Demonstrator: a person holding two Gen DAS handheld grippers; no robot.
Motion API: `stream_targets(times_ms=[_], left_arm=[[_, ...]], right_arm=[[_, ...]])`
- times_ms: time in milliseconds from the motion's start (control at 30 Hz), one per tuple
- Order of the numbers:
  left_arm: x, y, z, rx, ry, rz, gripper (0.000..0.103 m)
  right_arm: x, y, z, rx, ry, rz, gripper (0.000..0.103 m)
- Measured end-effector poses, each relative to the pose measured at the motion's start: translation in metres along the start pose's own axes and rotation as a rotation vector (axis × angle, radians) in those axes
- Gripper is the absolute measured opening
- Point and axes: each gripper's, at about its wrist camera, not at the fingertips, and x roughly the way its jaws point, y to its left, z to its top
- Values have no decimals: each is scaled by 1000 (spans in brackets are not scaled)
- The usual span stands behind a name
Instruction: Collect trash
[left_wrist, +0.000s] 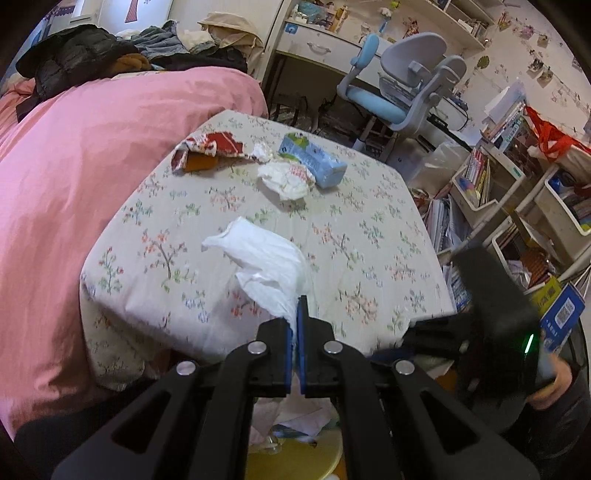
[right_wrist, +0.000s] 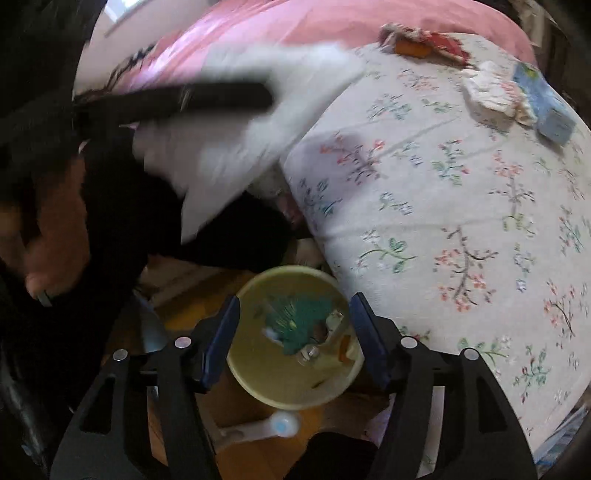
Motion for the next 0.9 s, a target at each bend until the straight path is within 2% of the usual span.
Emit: stream_targets(times_ms=[133, 200, 233, 267, 400, 467, 533, 567, 600, 633, 667, 733, 900], left_arm=[[-1, 0, -13, 3, 35, -8, 3], [2, -4, -21, 13, 68, -15, 3], [4, -7, -26, 15, 84, -21, 3], [6, -10, -31, 21, 107, -28, 3], [30, -27, -64, 96, 270, -33, 3], [45, -35, -78, 156, 355, -6, 3], [50, -39, -83, 192, 377, 30, 8], [51, -40, -82, 204, 375, 49, 27], [49, -41, -81, 205, 362, 60, 54], [43, -41, -78, 204, 322, 76, 60], [37, -41, -76, 204, 289, 79, 62], [33, -38, -71, 205, 284, 67, 62], [11, -34, -58, 195, 136, 148, 64]], right_arm=[[-25, -9, -2, 60, -102, -6, 61], [-33, -15, -1, 104, -146, -42, 65], [-38, -20, -1, 137, -171, -77, 72], [-42, -26, -2, 168, -194, -109, 72], [-60, -44, -1, 256, -278, -146, 72], [-67, -50, -3, 289, -313, -154, 72], [-75, -57, -4, 311, -333, -159, 72], [-78, -60, -6, 321, -344, -164, 72], [-81, -62, -7, 330, -352, -169, 72], [-82, -63, -10, 336, -357, -173, 72], [-84, -64, -12, 346, -364, -178, 72], [-86, -68, -15, 366, -379, -187, 72], [-96, -77, -19, 413, -431, -210, 72]])
